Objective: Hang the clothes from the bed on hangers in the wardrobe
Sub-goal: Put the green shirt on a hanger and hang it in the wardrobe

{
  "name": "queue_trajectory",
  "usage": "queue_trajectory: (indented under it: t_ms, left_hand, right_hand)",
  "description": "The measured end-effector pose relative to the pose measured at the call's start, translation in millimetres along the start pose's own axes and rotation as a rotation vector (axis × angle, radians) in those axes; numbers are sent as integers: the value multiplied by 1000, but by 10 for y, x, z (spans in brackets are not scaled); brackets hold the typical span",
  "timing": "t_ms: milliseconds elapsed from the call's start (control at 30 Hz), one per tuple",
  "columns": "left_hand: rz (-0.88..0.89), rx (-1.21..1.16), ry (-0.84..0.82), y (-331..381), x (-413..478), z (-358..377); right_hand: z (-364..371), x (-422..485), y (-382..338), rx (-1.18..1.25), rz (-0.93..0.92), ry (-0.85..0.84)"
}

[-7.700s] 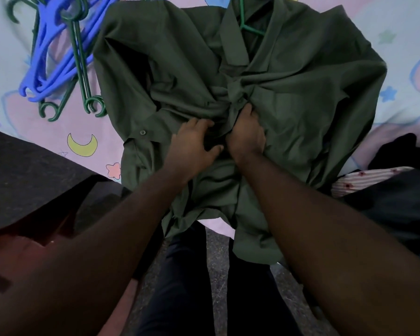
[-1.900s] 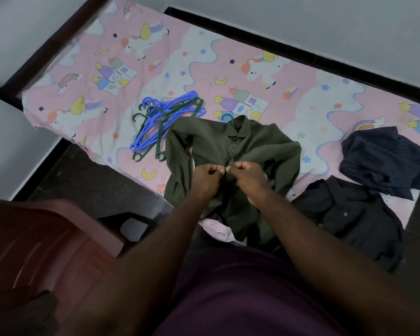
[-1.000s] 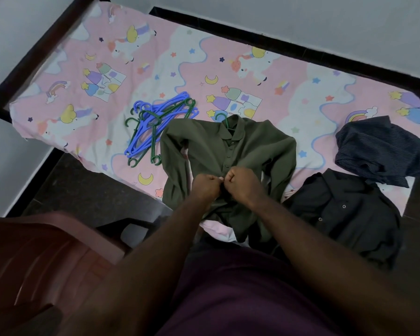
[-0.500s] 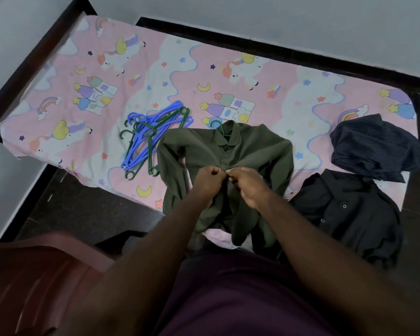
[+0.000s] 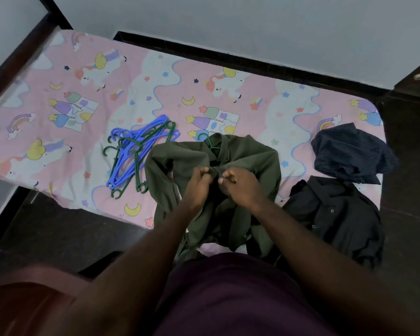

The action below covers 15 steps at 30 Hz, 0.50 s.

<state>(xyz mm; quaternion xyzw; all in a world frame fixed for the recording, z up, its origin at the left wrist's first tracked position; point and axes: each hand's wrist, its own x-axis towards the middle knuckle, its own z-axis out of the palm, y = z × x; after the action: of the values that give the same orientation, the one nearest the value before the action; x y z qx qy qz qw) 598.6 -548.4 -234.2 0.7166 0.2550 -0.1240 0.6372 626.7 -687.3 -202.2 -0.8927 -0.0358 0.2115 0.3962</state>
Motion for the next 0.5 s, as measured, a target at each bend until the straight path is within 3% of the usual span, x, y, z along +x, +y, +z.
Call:
queue_trajectory:
  t_ms: [167,300,400,500]
  left_hand:
    - [10,517,-185,-283,57,-33]
    - [107,638,-87,-305,135,-167]
    - [182,684,-9,-231,226,-454]
    - [362,728,27,21,301,-646]
  right_hand:
    - [-113,16,-26,95,52,29]
    - [-320,22,5,111,39,-109]
    - [-619,73,49,-43,9,-233]
    - [-825,243,54,-400,20,-303]
